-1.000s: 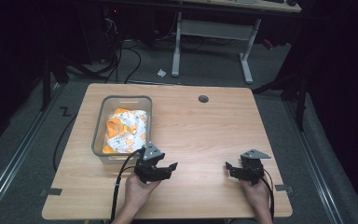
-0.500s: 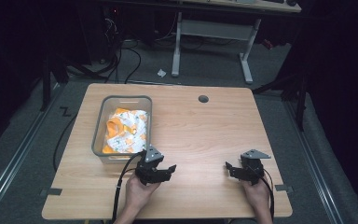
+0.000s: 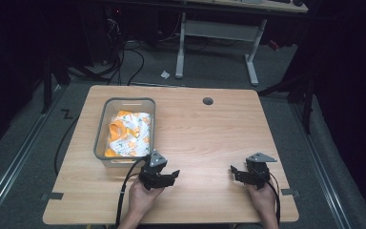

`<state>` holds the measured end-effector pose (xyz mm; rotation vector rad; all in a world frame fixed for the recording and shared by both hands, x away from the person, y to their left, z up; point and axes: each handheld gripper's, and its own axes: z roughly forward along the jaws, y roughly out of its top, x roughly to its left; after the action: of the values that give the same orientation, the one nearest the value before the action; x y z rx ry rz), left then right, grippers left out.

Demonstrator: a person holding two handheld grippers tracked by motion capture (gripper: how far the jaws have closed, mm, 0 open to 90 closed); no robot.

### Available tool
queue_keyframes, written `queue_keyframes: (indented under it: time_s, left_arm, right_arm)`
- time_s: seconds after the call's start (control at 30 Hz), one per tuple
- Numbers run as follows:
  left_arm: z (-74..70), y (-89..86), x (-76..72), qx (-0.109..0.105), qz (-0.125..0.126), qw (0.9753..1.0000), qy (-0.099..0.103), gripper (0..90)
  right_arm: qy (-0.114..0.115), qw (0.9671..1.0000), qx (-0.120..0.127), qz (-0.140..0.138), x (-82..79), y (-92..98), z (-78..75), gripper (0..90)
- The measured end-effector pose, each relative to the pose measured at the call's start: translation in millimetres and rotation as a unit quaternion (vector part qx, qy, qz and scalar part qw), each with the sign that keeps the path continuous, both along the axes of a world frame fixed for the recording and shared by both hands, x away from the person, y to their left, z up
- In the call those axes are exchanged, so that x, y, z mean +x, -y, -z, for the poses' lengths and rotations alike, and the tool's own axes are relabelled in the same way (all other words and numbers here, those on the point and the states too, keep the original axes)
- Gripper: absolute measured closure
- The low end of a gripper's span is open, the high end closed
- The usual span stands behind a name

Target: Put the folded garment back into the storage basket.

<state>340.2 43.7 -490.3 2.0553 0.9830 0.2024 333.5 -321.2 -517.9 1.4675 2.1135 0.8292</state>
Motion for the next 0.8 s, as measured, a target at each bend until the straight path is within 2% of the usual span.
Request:
queue_keyframes:
  time_s: [0.8]
  left_arm:
    - [19.6, 0.8, 2.6, 0.023, -0.012, 0.9996, -0.012, 38.6]
  right_arm:
    - [0.000, 1.0000, 0.000, 0.000, 0.0, 0.0, 0.0, 25.7]
